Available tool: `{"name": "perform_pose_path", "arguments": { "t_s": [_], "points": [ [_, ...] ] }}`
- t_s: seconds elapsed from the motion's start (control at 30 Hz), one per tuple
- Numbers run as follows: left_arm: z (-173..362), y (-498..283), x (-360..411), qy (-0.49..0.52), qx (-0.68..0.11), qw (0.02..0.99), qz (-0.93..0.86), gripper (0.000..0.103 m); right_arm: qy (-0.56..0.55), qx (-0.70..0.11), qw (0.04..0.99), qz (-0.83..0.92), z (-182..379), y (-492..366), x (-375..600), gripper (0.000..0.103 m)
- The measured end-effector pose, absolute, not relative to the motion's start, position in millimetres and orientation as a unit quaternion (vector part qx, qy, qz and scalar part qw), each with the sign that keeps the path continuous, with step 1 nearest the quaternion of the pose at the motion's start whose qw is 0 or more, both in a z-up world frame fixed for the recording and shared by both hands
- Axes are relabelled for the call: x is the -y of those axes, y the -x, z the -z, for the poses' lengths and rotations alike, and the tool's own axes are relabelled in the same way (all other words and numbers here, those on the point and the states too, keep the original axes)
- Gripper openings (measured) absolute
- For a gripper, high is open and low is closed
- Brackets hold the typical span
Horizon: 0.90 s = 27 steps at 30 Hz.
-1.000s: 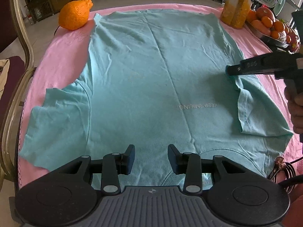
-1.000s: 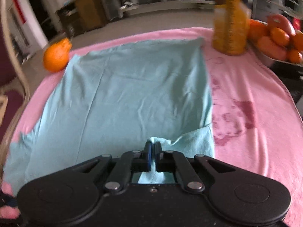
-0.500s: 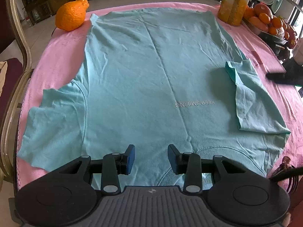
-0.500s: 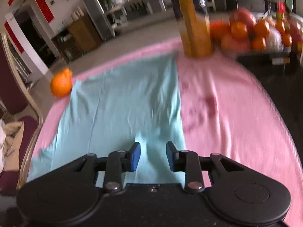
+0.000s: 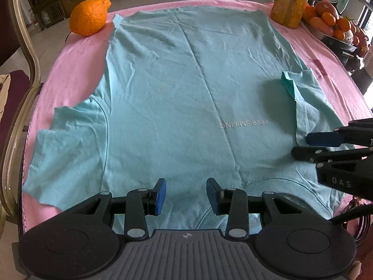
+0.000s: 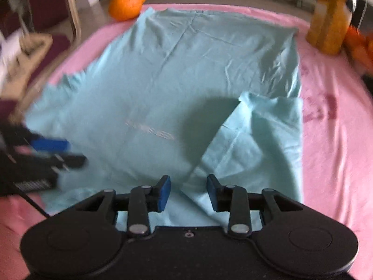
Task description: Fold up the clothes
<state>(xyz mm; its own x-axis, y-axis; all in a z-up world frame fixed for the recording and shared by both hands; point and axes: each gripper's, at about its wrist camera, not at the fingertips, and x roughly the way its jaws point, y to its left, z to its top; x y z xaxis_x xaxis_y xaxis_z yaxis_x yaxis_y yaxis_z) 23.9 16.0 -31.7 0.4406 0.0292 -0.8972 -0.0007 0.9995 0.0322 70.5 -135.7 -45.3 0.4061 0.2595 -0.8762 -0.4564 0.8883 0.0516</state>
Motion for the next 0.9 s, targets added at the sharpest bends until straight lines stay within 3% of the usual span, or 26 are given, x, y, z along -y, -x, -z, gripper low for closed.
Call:
{"name": "perform_pose_path", "arguments": {
  "t_s": [0.03,0.07,0.33,0.4,0.47,0.5,0.57,0.6,0.63,0.7,0.9],
  "points": [
    [31,-24,-16,-0.013,-0.528,0.849,-0.009,0.038,0.107,-0.495,0.836,-0.209,45,-70,135,0.008],
    [31,-24,-17,-0.013,-0.528,0.849,-0.009,0.038,0.116,-0.490,0.840,-0.203,45,-69,135,0.005],
    [31,-23,-19,-0.012,-0.528,0.849,-0.012,0.038,0.075,-0.496,0.822,-0.269,43,-67,143,0.005],
    [31,-23,-20,-0.012,-0.527,0.850,-0.011,0.038,0.071,-0.499,0.820,-0.271,42,-69,144,0.008],
    [31,-23,-21,-0.011,-0.526,0.850,-0.011,0.038,0.043,-0.493,0.826,-0.270,32,-74,153,0.021],
    [31,-23,-21,-0.010,-0.526,0.850,-0.011,0.038,0.015,-0.483,0.835,-0.263,24,-78,165,0.032],
    [30,-23,-21,-0.010,-0.526,0.850,-0.011,0.038,-0.051,-0.464,0.853,-0.232,10,-91,193,0.034],
    [31,-23,-20,-0.011,-0.526,0.850,-0.011,0.038,-0.089,-0.462,0.859,-0.203,6,-98,211,0.034],
    [31,-23,-19,-0.012,-0.526,0.850,-0.010,0.038,-0.111,-0.467,0.859,-0.178,7,-103,225,0.021],
    [31,-24,-19,-0.013,-0.528,0.849,-0.009,0.038,-0.123,-0.493,0.850,-0.139,18,-110,240,0.009],
    [31,-26,-16,-0.017,-0.531,0.847,-0.008,0.038,-0.032,-0.557,0.819,-0.135,48,-96,233,0.008]
  ]
}}
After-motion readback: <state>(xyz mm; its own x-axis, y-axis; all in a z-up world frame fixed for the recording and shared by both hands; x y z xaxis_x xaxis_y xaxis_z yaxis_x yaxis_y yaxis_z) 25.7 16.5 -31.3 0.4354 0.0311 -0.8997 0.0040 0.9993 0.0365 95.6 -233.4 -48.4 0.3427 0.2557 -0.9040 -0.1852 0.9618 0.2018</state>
